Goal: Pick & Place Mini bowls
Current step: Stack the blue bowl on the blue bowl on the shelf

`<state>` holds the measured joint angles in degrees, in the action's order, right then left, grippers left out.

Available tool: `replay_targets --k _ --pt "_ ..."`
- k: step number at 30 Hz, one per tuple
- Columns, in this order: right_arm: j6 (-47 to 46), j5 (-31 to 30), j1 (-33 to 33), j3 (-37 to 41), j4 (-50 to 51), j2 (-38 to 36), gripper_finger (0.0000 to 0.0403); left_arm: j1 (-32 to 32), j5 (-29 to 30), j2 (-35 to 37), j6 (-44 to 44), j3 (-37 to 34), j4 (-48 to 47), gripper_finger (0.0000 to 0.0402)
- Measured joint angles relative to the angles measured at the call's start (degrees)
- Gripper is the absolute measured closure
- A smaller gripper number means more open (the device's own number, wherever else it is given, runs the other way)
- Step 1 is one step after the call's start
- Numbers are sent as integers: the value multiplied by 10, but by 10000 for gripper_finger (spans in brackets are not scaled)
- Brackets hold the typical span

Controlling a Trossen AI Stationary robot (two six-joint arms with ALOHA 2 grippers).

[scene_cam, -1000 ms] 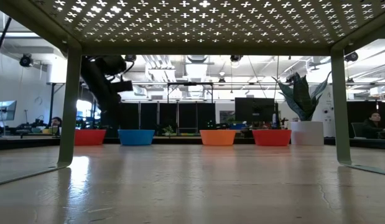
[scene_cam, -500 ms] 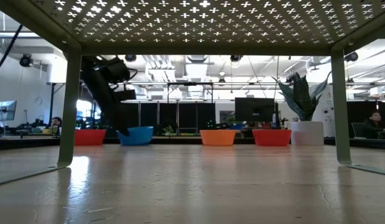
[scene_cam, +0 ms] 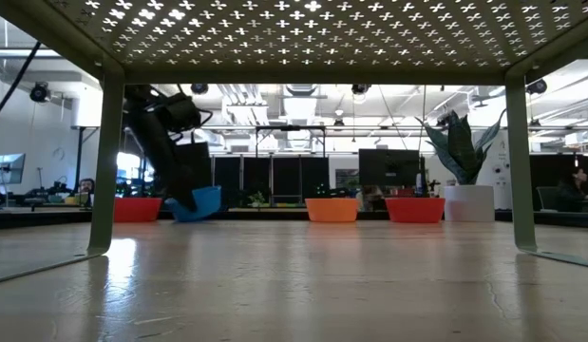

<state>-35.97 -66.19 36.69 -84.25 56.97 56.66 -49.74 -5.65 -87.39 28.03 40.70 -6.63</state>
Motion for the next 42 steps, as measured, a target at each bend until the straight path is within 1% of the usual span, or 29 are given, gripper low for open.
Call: replay_targets --k 1,4,7,11,15,17,20,23,27,32,36,42 --pt "0 0 0 0 0 0 344 0 1 1 0 1 2 391" --pt "0 0 0 0 0 0 344 3 0 5 0 9 -19 395" --pt "0 0 0 0 0 0 344 15 -3 18 -2 41 -76 399" --pt "-3 0 0 0 0 0 344 47 3 38 0 103 -162 400" --pt "-2 0 0 0 0 0 344 104 7 41 -7 159 -230 401" --pt "-2 0 0 0 0 0 344 141 17 41 -18 181 -242 401" --pt "0 0 0 0 0 0 344 206 52 41 -37 213 -260 401" --pt "0 0 0 0 0 -1 344 264 63 38 -63 252 -271 401" --pt "0 2 0 0 0 0 344 330 76 16 -122 290 -285 401" --pt "0 2 0 0 0 0 344 392 100 -26 -182 320 -284 401" --pt "0 3 0 0 0 -1 344 421 100 -64 -235 331 -288 401" --pt "0 3 0 0 0 -4 344 447 96 -117 -273 333 -277 401"
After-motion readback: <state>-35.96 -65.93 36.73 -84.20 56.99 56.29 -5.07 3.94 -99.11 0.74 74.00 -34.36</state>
